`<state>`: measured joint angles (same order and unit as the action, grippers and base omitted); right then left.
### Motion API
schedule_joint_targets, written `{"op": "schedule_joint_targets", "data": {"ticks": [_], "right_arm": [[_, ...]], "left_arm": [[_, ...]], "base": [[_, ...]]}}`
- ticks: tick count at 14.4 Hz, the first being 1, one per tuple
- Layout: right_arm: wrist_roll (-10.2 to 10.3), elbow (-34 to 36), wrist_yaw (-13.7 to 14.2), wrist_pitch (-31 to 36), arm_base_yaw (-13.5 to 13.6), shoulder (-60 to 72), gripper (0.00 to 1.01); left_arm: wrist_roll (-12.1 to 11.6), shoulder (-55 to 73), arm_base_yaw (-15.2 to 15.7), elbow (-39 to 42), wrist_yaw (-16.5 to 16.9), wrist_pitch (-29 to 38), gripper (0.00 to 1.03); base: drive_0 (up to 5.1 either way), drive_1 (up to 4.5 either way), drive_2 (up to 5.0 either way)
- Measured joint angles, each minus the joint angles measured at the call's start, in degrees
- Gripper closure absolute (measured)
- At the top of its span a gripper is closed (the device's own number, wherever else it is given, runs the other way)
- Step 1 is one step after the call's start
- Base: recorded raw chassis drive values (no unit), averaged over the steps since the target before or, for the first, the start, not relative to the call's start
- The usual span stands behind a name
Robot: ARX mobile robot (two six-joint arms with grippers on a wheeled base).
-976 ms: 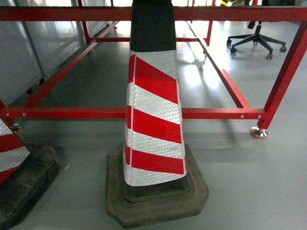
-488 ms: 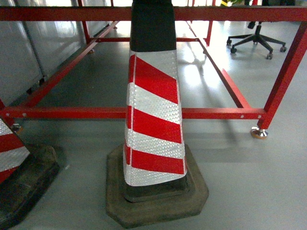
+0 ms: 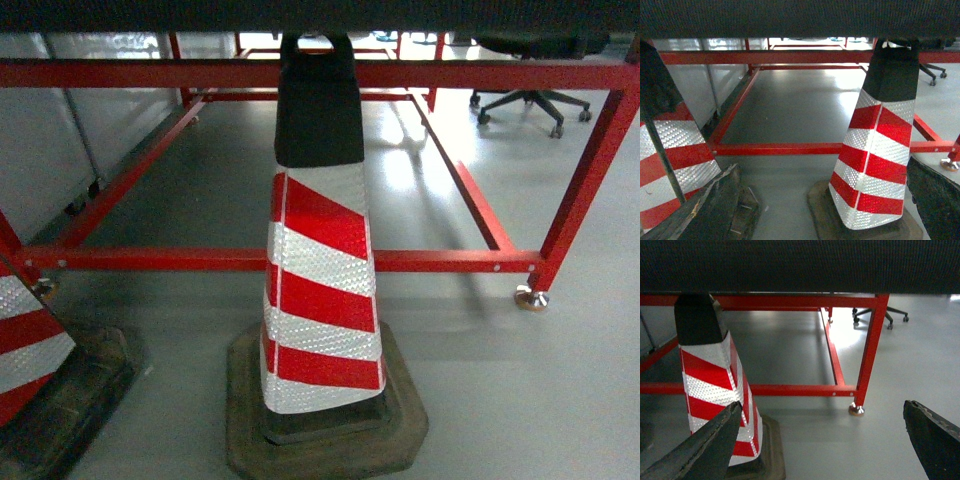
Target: Pick blue part to blue bin on bottom shelf
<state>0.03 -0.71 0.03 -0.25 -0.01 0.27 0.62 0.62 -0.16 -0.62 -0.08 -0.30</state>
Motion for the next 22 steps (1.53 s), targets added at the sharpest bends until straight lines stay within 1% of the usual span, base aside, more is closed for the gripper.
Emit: {"op": "schedule_joint_targets", "data": {"ticks": [6,22], "right_arm": [[-0.02,0.00,-0.07,-0.09,0.00,0.00,0.03],[0.00,0.00,-0.04,-0.04,0.00,0.00,0.03]], "left_arm": [[-0.68,0.00,0.00,0.00,0.04,0.07,0.05],[-0.66,0.00,0.00,0.00,0.04,0.09,0.05]], "base": [[0.0,0.00,0.0],[0.0,0.00,0.0]]}}
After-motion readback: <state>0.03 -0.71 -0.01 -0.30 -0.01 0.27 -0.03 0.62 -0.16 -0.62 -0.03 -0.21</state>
